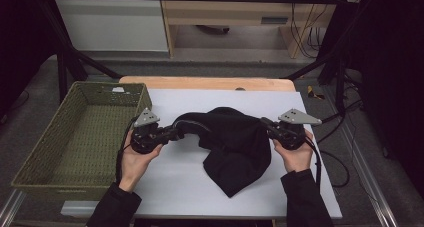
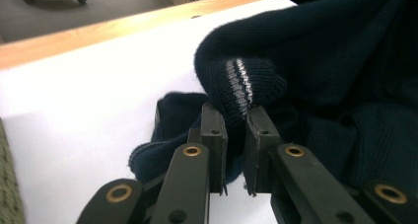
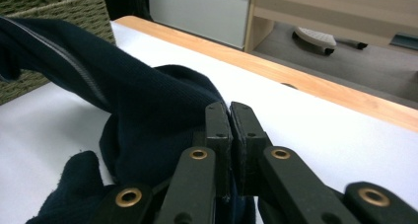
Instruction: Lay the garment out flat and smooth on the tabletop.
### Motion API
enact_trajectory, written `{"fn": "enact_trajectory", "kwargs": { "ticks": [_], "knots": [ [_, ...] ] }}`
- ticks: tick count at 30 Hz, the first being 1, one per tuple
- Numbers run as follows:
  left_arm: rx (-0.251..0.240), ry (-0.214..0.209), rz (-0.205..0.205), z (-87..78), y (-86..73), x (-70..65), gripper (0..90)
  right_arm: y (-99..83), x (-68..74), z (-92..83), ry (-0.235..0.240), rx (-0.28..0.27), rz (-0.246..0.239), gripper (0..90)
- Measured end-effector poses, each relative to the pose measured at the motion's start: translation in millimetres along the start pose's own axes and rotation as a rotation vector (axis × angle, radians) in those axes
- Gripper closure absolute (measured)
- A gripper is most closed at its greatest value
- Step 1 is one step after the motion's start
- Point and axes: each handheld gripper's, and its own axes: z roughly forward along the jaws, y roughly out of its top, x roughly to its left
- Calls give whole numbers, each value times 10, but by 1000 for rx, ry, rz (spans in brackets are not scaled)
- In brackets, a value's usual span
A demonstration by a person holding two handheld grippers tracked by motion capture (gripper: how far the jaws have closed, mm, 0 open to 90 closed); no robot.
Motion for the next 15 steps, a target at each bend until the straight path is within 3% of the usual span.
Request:
{"fn": "enact_trajectory", "kwargs": {
  "ticks": [6,10,15],
  "knots": [
    [-32,-26,-14,-63,130,-28,806,-61,-141,-1,-42,8,32,868],
    [-14,-32,-2,-16,152,-63,806,-189,-233,114,-54,42,57,864],
    [22,-49,-4,99,66,-96,806,-366,-246,279,-76,103,41,828]
  ]
}}
